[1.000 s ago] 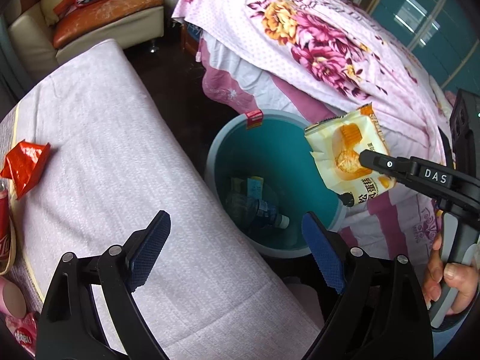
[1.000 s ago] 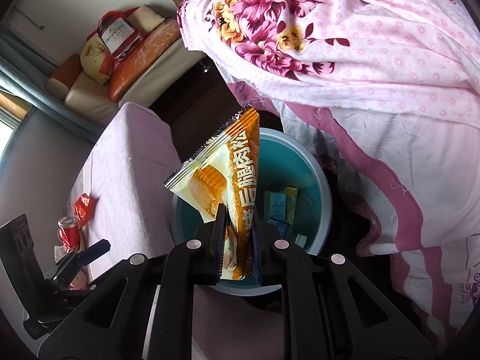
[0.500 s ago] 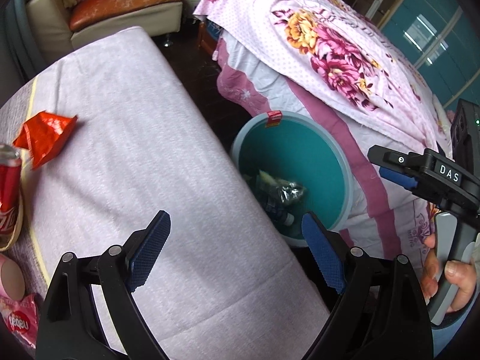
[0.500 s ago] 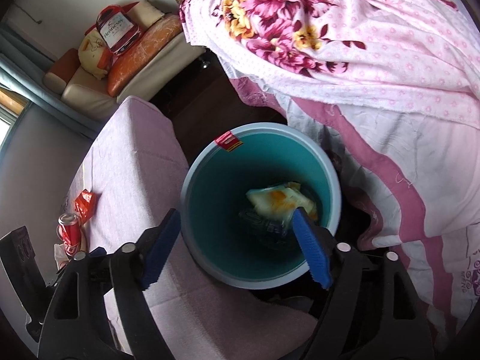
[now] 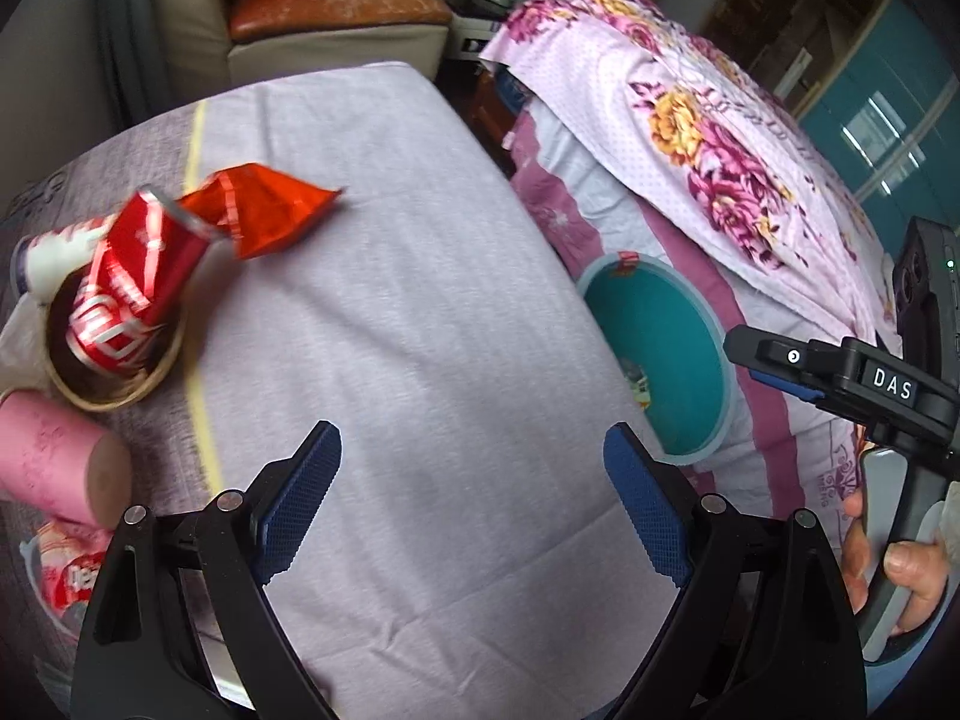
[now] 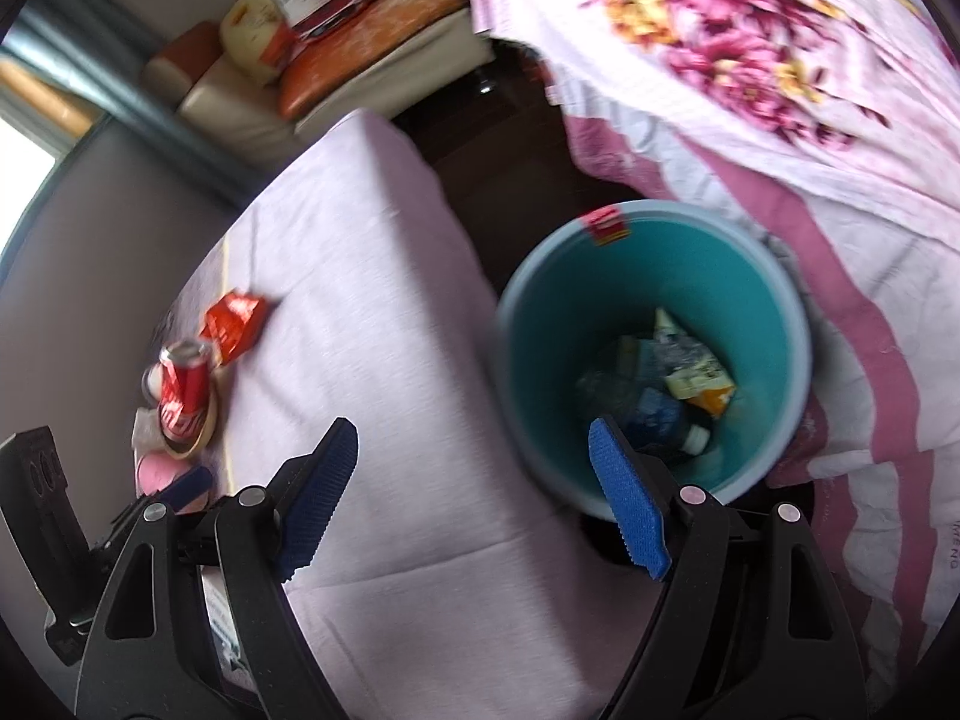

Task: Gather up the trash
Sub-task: 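Move both tools back to the remaining trash on the table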

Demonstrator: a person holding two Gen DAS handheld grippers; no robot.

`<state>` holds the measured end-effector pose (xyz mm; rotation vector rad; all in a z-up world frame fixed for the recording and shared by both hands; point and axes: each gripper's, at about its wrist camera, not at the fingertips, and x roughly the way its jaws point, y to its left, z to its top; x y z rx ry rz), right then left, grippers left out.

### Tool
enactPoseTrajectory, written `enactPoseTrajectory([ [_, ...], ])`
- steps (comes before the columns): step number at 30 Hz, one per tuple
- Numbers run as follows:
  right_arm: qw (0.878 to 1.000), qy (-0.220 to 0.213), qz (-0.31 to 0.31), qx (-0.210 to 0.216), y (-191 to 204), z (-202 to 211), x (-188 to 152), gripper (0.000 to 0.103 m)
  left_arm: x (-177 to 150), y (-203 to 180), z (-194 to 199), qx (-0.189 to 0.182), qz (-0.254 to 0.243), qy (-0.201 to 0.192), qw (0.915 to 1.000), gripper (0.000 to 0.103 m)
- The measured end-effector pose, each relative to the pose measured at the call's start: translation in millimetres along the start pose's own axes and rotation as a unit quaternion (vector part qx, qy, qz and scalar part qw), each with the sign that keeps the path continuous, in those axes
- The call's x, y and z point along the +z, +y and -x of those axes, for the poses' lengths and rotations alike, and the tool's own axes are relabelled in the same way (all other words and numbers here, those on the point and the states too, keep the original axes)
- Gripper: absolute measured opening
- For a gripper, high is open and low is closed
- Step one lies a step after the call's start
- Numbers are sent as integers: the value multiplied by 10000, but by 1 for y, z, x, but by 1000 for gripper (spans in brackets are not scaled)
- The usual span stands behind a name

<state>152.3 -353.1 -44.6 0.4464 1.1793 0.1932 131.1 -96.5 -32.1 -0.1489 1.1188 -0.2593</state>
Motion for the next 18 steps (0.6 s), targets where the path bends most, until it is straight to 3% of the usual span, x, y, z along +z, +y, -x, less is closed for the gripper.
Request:
enactPoseTrajectory([
  [10,9945,543,870,220,91,-25,-38,76,-35,72,51,214,374,-209,9989,90],
  [18,9694,1297,2030,467,169,-52,-95,76,-79,129,87,476,562,-204,9971,90],
])
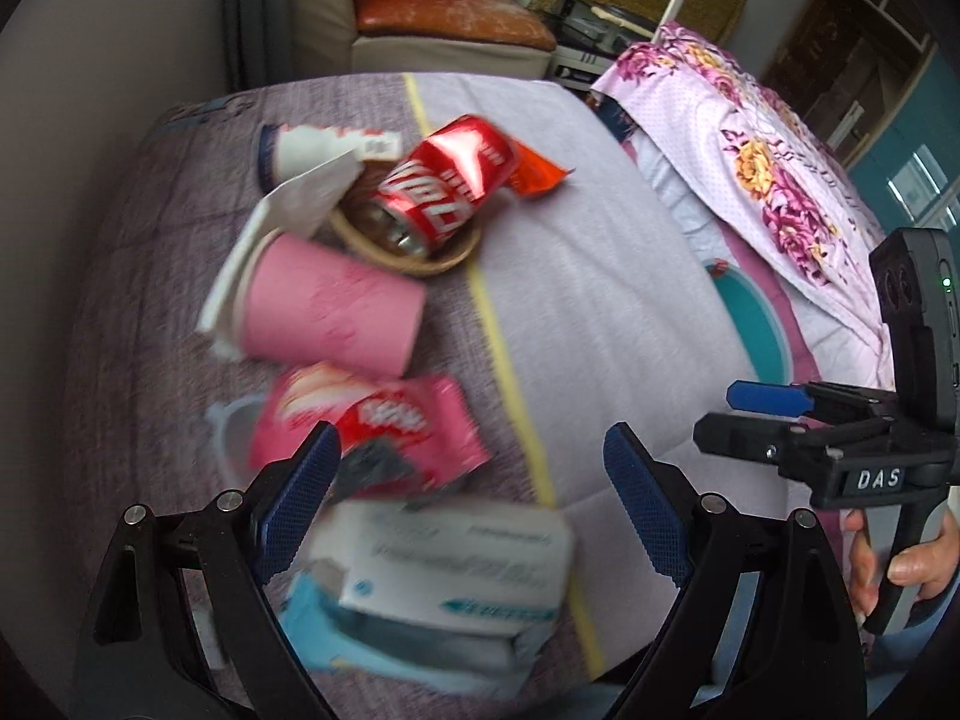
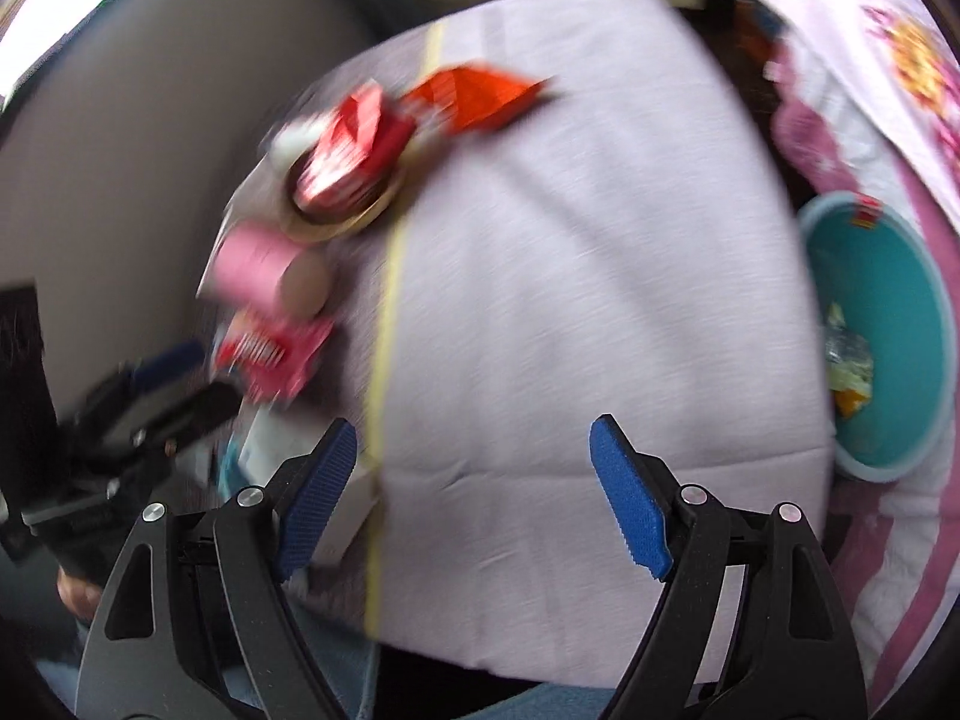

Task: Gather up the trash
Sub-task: 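Move both tools back to the remaining trash on the table, then grasp the pink Nabati wafer packet with the right tool while the left tool grasps the teal-white box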

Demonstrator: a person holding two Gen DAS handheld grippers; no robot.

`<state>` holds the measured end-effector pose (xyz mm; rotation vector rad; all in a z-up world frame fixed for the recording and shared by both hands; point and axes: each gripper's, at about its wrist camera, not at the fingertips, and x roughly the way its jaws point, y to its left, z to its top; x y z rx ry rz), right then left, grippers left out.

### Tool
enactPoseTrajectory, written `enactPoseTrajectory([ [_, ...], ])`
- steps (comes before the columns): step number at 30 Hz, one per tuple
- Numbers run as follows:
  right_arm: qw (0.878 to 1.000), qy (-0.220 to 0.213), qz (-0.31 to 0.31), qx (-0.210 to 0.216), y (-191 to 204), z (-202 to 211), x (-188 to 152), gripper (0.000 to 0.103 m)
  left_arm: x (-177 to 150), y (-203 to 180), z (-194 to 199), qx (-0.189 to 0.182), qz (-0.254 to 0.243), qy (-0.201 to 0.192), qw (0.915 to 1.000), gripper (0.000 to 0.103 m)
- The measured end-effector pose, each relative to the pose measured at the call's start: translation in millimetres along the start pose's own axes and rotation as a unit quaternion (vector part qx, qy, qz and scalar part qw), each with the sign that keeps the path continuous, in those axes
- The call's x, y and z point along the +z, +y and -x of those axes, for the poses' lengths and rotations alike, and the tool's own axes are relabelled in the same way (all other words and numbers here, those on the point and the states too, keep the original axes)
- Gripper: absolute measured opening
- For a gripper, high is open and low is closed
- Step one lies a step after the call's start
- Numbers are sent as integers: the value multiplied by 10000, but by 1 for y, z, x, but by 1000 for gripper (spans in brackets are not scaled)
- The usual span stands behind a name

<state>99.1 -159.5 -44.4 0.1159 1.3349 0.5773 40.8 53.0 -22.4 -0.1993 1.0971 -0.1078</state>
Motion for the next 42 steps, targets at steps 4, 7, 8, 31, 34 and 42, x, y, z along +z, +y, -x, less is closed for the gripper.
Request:
enactPoseTrajectory([
  [4,9981,328,523,31,39,-19,-8,76,-22,28,10,221,47,50,9997,90],
  [7,9964,421,737,-19,58,-28,-12,76,-35,50,15,368,153,24,9992,90],
  [8,9962,429,758,-14,62,-30,-12,76,-39,58,17,386,229,24,9990,90],
  [31,9937,770,516,629,103,-108,41,30,-35,127,-13,442,958,215,9942,90],
  [34,9937,784,546,584,99,-110,38,15,-34,128,-14,447,984,232,9939,90],
  [42,9969,534,455,347,76,-84,30,13,-31,126,-18,542,1015,199,9932,88],
])
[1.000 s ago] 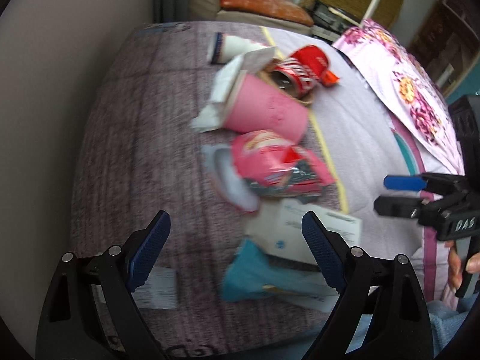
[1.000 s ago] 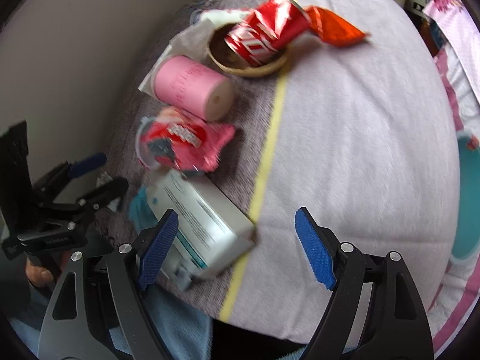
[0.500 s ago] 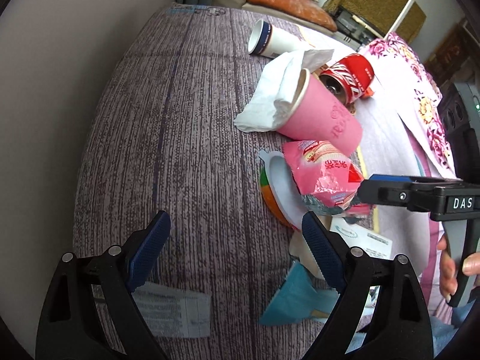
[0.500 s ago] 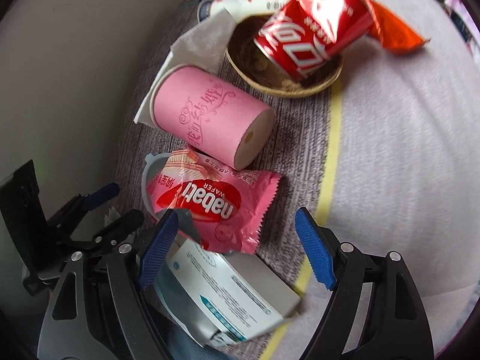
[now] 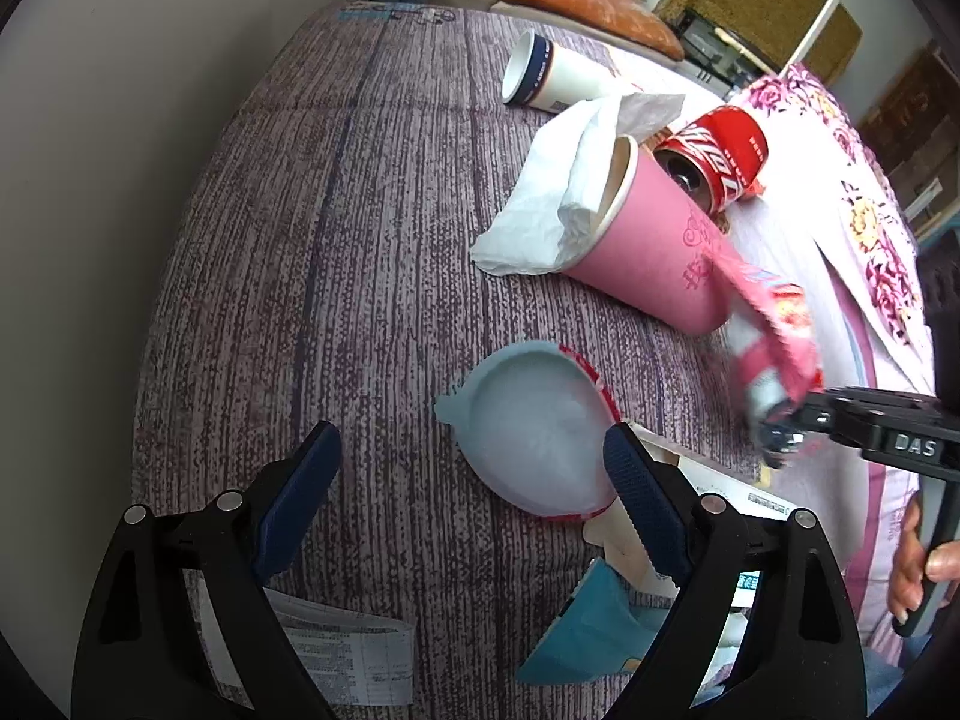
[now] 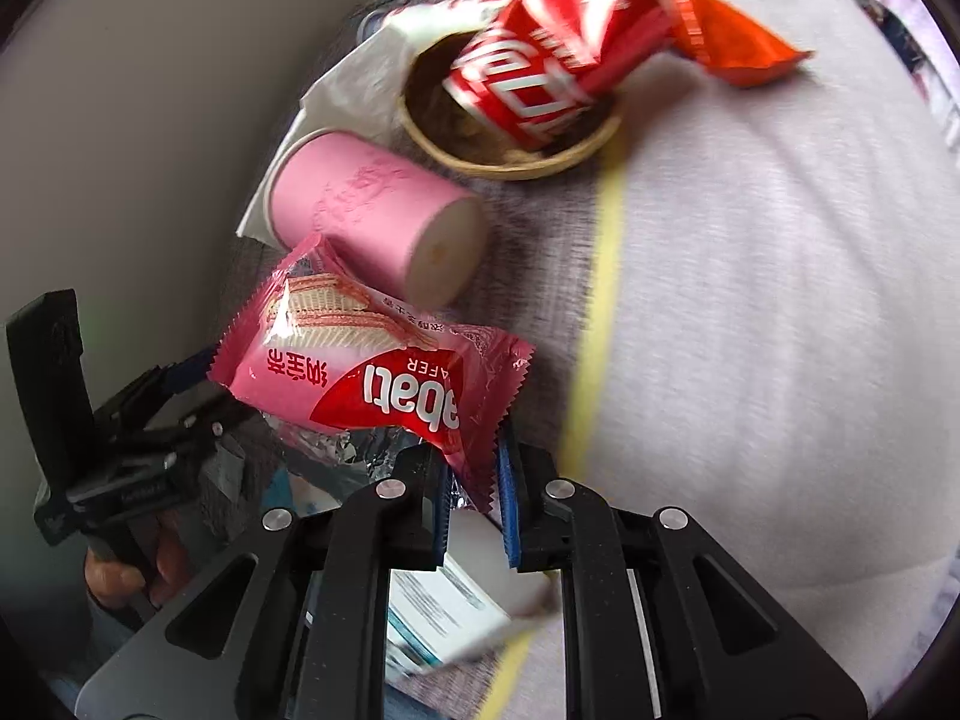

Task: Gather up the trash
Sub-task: 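Grasp the pink Nabati wafer packet with the right tool while the left tool grasps the teal-white box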

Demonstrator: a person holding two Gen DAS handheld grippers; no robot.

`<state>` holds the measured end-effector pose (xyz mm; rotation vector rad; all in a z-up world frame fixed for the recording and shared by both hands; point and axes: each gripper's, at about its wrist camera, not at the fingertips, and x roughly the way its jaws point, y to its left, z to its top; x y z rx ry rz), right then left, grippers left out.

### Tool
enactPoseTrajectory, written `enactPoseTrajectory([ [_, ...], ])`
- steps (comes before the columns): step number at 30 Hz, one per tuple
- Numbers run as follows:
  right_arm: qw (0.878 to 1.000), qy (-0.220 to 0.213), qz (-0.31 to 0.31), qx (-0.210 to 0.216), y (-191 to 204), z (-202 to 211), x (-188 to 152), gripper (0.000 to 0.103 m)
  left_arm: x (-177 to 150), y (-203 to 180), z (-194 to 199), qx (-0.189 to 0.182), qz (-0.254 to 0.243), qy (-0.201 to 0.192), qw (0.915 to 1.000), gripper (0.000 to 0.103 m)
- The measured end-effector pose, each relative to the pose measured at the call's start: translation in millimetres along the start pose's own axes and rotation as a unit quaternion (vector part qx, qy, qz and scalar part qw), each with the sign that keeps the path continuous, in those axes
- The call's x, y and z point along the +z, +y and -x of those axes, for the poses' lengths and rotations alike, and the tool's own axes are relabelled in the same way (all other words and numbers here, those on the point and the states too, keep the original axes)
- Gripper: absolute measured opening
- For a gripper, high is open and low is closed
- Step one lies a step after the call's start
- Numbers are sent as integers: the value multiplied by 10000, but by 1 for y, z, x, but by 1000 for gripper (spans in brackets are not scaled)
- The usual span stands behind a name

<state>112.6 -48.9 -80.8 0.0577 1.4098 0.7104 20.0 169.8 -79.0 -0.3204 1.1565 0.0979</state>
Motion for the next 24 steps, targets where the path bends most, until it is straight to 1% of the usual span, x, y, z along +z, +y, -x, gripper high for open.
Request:
enactPoseTrajectory([
  [2,9999,-54,-133,-16,-11,9,-4,13,-1,-3,-3,35,-37,13,10000,74],
  [3,9998,-85,-170,-43,-15,14,-5,13,-2,-5,-4,50,-46,28,10000,70],
  [4,9996,-137,-212,-93,-20,18,-6,13,-3,-7,-5,50,-57,54,10000,62],
  [5,9994,-181,-255,-121,-24,22,-8,13,-4,-9,-7,52,-73,82,9999,50],
  [6,9993,-207,-292,-125,-26,25,-11,13,-5,-11,-9,89,-94,96,9999,47],
  [7,9991,-233,-336,-127,-29,27,-11,13,-6,-15,-8,177,-148,36,9997,40],
  [8,9988,-268,-380,-131,-33,30,-12,13,-7,-17,-9,144,-144,47,9998,27],
  [10,9981,-369,-476,-143,-45,45,-23,13,-7,-19,-8,85,-68,32,9999,20],
  [12,9973,-451,-557,-131,-59,55,-24,13,-7,-22,-5,116,-42,-49,9999,16],
  [14,9966,-523,-616,-128,-64,63,-27,13,-8,-25,-1,106,-29,-116,9999,11],
  [16,9957,-607,-684,-121,-76,73,-34,13,-9,-28,7,130,-48,-199,9997,10],
  [17,9953,-638,-718,-116,-75,74,-31,13,-9,-31,10,134,-59,-227,9996,10],
  [21,9929,-785,-892,-71,-98,94,-37,13,-9,-44,26,100,-172,-358,9992,10],
  [24,9913,-873,-984,-54,-101,92,-40,13,-5,-57,30,89,-279,-424,9987,10],
])
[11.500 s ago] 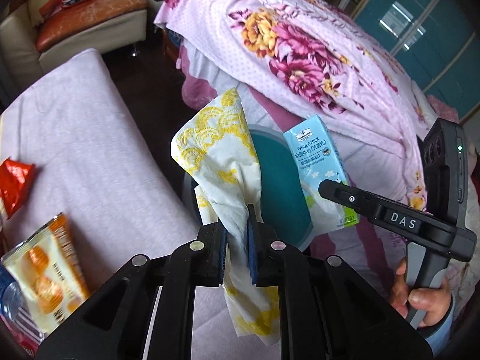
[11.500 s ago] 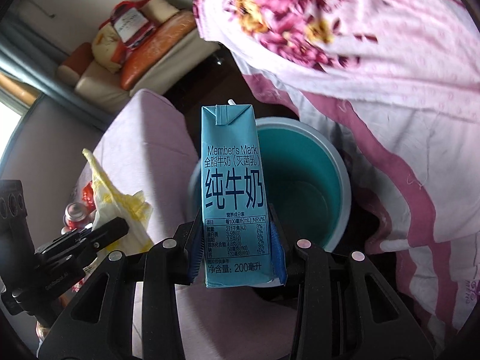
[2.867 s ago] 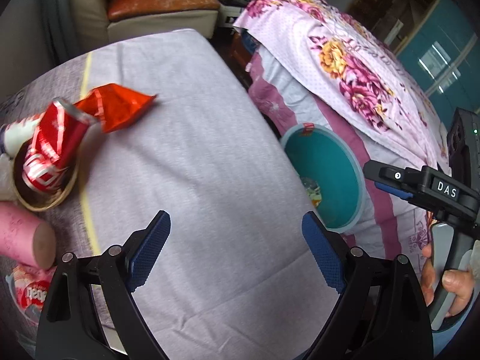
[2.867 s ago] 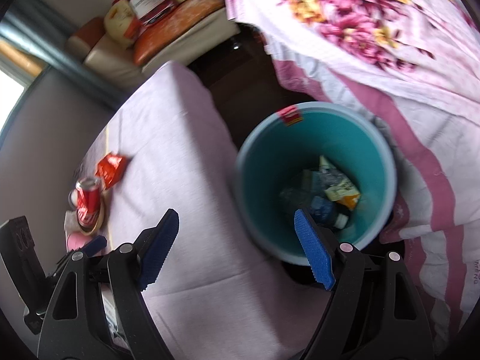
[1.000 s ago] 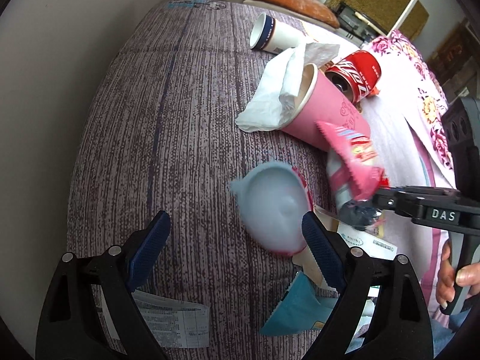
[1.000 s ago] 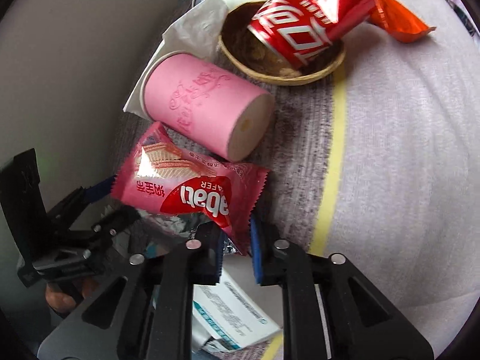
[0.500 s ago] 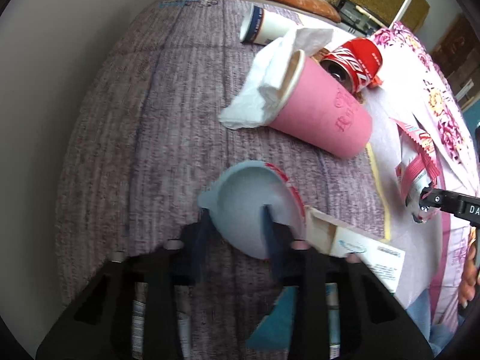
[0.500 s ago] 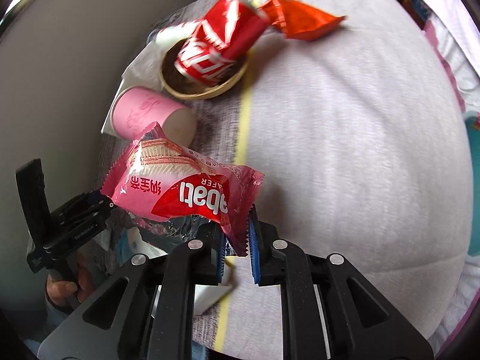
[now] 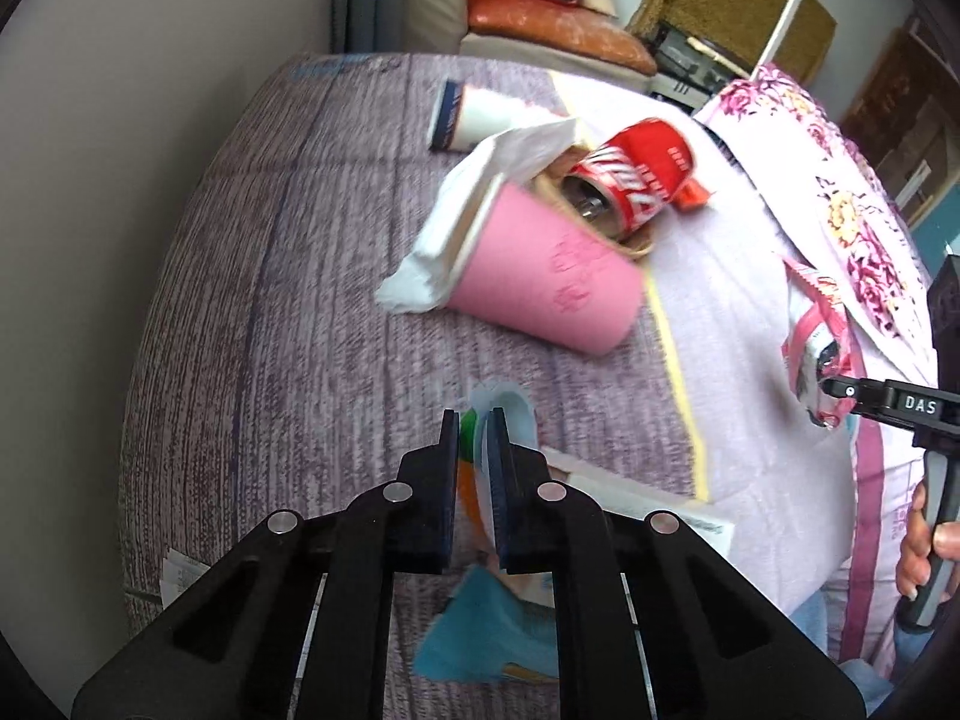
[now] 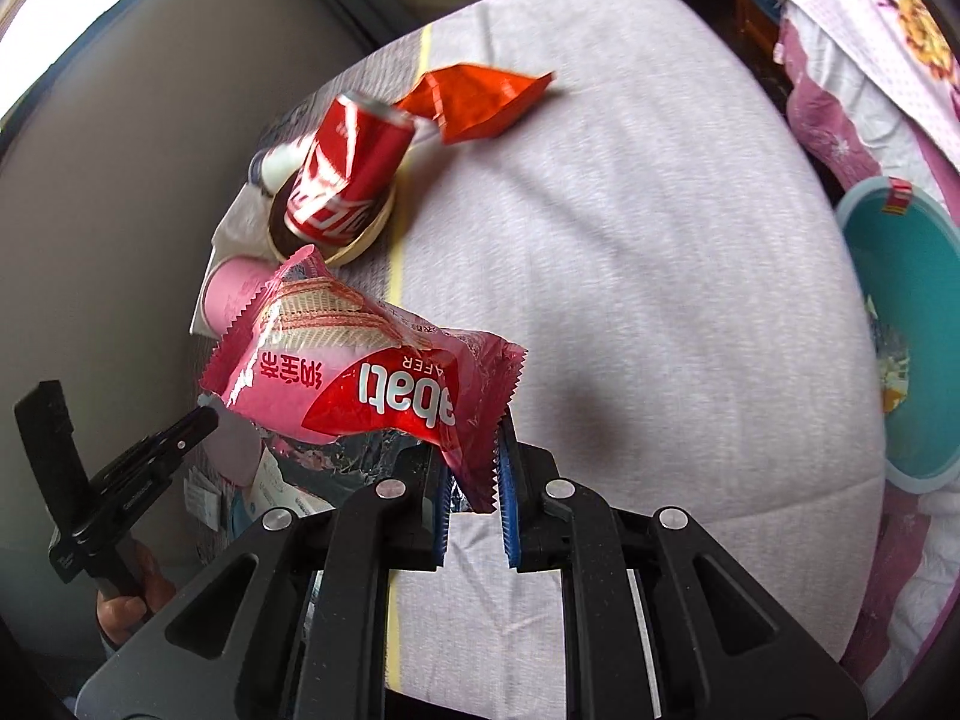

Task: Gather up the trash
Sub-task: 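Grasp the pink Nabati wafer packet with the right tool while the left tool grasps the teal-white box, then carry the Nabati packet in the right tool while the left tool carries the light-blue lid to the bin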

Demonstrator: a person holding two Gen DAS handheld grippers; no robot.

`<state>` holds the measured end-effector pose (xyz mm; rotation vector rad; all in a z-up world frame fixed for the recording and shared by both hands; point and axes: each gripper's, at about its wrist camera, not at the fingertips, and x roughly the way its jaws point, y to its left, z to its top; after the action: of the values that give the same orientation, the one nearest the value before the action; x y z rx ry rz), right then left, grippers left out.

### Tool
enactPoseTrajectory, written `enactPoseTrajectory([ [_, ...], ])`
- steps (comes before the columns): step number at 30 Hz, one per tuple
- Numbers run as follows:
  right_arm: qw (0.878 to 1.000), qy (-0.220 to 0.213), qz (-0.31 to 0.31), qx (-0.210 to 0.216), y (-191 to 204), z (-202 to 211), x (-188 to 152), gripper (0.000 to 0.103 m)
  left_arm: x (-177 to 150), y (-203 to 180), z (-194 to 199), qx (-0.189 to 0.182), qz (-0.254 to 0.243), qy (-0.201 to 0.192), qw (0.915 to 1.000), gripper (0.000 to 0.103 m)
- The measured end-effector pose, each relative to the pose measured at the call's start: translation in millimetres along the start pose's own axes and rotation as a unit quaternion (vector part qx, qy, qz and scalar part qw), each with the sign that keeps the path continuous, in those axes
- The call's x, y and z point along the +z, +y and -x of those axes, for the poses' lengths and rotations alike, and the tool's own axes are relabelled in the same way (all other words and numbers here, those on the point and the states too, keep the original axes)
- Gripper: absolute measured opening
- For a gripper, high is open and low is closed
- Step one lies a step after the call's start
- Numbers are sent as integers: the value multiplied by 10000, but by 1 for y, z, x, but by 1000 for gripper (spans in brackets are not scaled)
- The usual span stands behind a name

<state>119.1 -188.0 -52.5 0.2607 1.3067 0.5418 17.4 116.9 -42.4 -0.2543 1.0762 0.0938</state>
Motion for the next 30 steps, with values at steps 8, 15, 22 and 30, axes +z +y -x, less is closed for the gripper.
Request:
enactPoseTrajectory([
  [8,9996,-174,-195,71,-15,2,-1,13,6,-40,-5,-233,-333,61,9992,10],
  [15,9993,-190,-282,131,-23,2,-2,13,8,-46,-31,-194,-470,380,9980,11],
  [22,9993,-141,-310,155,-24,-3,-1,13,-8,-42,-54,-156,-447,750,9961,16],
  [30,9991,-281,-293,74,-25,2,3,13,8,-42,-25,138,-361,137,9992,5],
])
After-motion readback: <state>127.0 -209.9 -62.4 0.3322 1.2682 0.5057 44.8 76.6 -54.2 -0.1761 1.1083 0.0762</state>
